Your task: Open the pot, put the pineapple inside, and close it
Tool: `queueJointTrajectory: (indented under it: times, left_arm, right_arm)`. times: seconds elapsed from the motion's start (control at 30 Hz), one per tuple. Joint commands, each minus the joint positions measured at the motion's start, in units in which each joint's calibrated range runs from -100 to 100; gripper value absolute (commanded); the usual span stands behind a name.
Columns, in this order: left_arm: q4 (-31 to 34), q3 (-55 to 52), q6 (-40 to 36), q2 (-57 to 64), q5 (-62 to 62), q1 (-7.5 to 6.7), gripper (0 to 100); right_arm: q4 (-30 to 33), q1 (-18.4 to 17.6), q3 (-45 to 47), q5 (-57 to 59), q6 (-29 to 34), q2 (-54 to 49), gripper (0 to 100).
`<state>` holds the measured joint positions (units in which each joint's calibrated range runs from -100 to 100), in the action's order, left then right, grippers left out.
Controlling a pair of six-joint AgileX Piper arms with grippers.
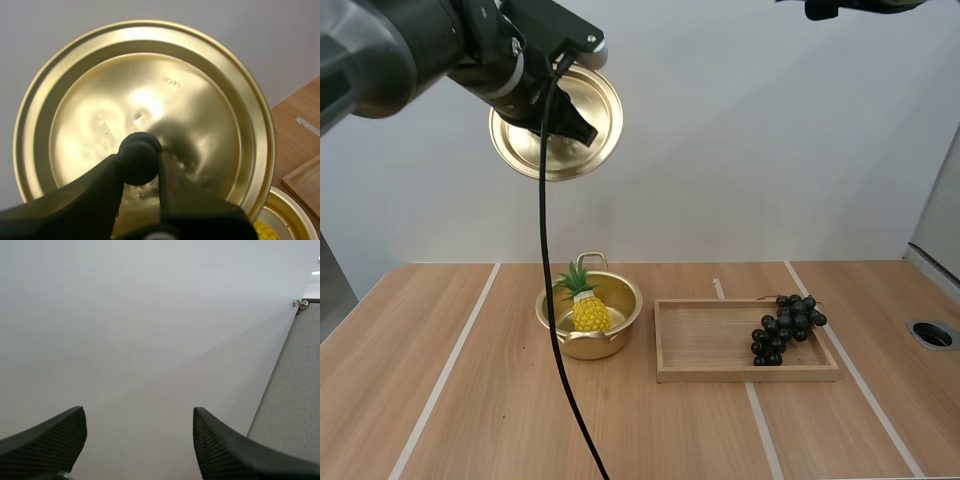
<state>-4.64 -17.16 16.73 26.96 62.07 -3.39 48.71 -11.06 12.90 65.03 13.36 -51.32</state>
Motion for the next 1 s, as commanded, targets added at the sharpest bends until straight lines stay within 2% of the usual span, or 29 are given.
queueJointTrajectory:
  times: [0.0,0.4,0.73,0.97]
  left_arm:
    - [-4.0,-3.4,3.4,0.2,-4.0,-0.14,0]
    - [-4.9,-4.9,6.6,-9.0,-1.9,-0.14,0]
    - [-5.0,-4.9,12.9,-21.7,14.5,-0.14,0]
    - [-5.0,-4.0,14.1,-26.5,17.6,-0.14,0]
  right_arm:
    - [0.3,0.3,-0.3,0.4,-0.3,-0.8,100]
    - [0.3,0.3,-0.3,0.4,-0.3,-0.8,100]
    - [0.3,0.3,-0.3,0.4,-0.3,-0.8,100]
    - [0.3,0.3,-0.3,0.4,-0.3,-0.8,100]
